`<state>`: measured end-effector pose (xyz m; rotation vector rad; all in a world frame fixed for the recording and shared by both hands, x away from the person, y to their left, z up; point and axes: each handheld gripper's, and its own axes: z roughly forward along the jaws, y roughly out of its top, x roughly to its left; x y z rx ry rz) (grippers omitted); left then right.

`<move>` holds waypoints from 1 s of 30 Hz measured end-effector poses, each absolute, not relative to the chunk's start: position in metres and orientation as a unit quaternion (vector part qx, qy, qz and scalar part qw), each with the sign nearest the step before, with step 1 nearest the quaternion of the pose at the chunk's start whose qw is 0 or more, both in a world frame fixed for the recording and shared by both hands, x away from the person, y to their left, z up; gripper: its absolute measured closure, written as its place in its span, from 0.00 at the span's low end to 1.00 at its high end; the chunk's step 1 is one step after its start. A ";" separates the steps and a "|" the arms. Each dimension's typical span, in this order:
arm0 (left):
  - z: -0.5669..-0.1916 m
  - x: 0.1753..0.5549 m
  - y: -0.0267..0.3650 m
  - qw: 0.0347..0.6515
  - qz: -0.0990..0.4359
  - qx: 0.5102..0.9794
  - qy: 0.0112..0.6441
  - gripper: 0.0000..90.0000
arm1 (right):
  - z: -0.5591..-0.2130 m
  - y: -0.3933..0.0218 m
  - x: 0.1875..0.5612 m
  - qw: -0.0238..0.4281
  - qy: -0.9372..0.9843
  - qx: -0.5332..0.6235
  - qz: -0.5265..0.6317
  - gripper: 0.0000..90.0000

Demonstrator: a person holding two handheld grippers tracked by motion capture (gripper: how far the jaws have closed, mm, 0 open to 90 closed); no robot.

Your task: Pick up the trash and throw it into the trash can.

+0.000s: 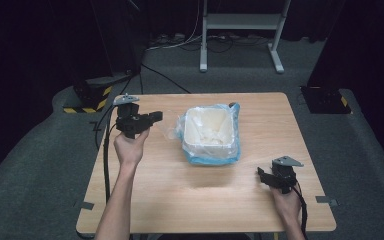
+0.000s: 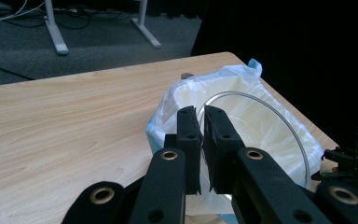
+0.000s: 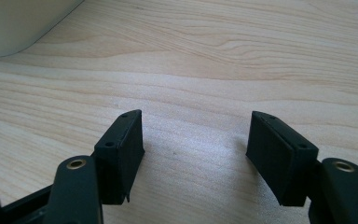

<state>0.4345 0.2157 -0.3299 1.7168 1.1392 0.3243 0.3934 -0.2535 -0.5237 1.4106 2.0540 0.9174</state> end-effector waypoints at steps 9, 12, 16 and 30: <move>-0.324 0.440 0.204 0.508 0.130 0.717 0.460 0.94 | -0.524 -0.253 0.393 0.241 0.751 0.516 0.335 0.40; -0.322 0.440 0.197 0.504 0.136 0.722 0.455 0.94 | -0.524 -0.253 0.393 0.241 0.751 0.516 0.335 0.40; -0.321 0.443 0.187 0.508 0.131 0.725 0.447 0.94 | -0.524 -0.253 0.393 0.242 0.751 0.516 0.335 0.40; -0.321 0.454 0.160 0.505 0.122 0.739 0.428 0.94 | -0.524 -0.253 0.393 0.242 0.751 0.516 0.334 0.40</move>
